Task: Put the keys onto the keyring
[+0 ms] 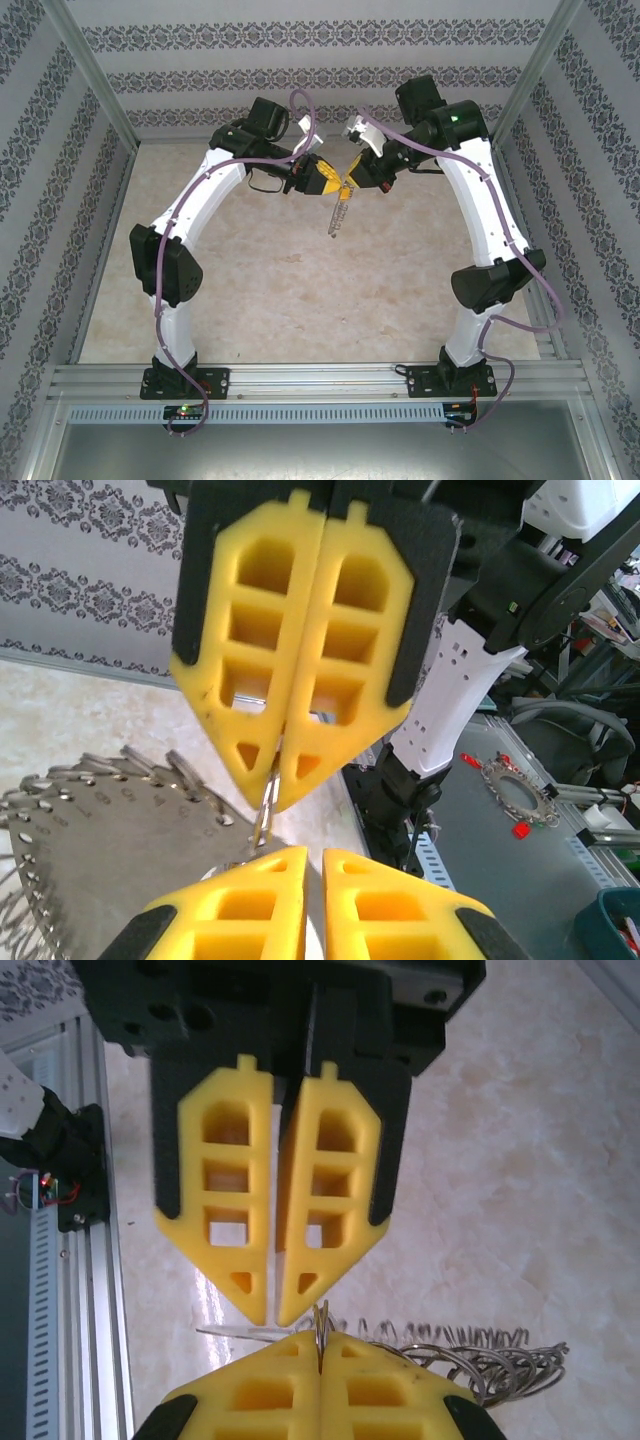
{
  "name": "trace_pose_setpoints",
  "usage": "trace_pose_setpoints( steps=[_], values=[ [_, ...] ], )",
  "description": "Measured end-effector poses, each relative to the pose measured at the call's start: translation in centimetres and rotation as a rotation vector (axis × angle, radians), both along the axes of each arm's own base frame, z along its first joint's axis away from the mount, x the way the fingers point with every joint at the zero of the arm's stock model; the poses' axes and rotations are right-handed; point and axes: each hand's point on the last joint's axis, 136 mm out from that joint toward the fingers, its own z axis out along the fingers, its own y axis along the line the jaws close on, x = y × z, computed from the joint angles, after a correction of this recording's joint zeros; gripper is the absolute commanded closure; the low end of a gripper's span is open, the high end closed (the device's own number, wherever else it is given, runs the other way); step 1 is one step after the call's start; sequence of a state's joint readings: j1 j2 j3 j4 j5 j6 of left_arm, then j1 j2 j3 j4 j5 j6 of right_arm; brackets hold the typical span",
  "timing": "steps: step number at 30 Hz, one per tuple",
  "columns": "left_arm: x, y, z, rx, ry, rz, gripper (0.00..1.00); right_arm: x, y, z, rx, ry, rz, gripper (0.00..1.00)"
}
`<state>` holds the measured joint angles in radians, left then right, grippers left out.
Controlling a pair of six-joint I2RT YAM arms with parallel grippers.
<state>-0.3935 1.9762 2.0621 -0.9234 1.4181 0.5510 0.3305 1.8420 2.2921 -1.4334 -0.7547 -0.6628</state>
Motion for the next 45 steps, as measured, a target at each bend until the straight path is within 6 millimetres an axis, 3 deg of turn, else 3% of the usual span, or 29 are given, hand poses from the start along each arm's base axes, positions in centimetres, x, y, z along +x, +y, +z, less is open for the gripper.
trace_pose_setpoints(
  steps=[10, 28, 38, 45],
  values=[
    [-0.2, 0.2, 0.4, -0.007, -0.002, -0.009, 0.72, -0.1, 0.3, 0.6, 0.029, -0.015, 0.018, 1.0],
    [0.0, 1.7, 1.1, -0.05, -0.012, -0.012, 0.66, -1.4, 0.6, -0.3, 0.019, 0.023, 0.065, 1.0],
    [-1.5, 2.3, 1.0, -0.039, -0.042, -0.026, 0.65, -2.5, 0.4, -2.2, -0.015, 0.096, 0.061, 1.0],
    [-3.7, 3.1, 1.9, -0.04, -0.08, -0.027, 0.63, -3.7, 0.4, -1.9, -0.016, 0.106, 0.056, 1.0]
  ],
)
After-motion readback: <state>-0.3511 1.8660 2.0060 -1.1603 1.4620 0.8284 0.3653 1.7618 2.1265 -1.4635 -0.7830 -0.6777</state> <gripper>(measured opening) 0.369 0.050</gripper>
